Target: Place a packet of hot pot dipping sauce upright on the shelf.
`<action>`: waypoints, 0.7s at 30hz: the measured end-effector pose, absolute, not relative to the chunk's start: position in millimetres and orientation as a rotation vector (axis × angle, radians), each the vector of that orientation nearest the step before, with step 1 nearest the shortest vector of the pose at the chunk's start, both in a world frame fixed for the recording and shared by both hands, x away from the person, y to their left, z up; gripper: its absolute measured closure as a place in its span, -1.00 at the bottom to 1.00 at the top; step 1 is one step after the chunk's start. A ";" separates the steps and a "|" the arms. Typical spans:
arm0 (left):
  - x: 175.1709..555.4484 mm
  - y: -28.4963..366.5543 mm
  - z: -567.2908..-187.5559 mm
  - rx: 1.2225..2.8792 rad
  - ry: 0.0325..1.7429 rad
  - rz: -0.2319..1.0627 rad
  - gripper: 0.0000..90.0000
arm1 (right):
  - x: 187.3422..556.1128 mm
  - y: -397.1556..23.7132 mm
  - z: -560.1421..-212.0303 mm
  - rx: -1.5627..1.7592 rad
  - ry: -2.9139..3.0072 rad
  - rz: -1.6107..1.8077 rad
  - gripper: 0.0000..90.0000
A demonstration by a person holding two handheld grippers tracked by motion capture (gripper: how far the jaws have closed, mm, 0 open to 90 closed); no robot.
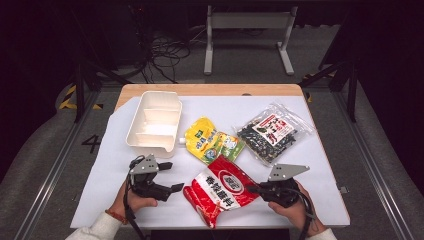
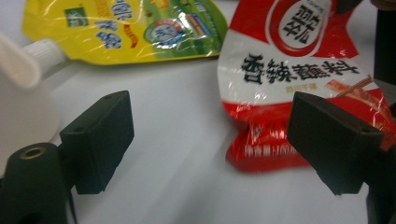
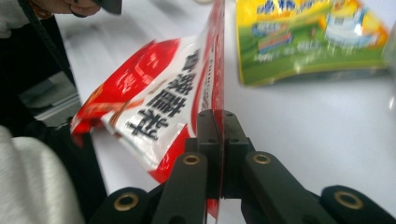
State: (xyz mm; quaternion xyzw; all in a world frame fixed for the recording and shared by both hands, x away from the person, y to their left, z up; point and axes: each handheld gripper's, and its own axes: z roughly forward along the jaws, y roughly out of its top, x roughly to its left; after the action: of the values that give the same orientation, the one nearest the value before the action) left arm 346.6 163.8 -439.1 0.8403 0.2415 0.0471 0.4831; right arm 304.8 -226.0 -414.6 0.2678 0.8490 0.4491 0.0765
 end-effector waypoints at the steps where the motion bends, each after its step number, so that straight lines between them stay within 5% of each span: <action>1: 349.0 160.2 -438.5 2.046 0.581 0.105 -0.65 | 308.3 -222.5 -411.4 0.781 2.537 1.350 1.00; 12: 364.0 130.3 -444.5 2.086 0.511 -0.040 -0.56 | 327.4 -194.6 -388.2 0.656 2.429 1.416 1.00; 17: 366.2 116.1 -447.9 2.083 0.463 -0.091 -0.28 | 328.7 -186.4 -382.0 0.602 2.387 1.457 1.00; 21: 365.9 112.0 -448.7 2.049 0.444 -0.094 0.20 | 329.6 -182.3 -378.1 0.581 2.362 1.478 1.00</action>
State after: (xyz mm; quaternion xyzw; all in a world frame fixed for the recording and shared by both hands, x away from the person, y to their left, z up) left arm 365.9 112.0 -448.7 0.8465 0.1836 -0.0387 0.4982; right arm 329.6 -182.3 -378.1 0.2019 0.8208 0.5137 0.1471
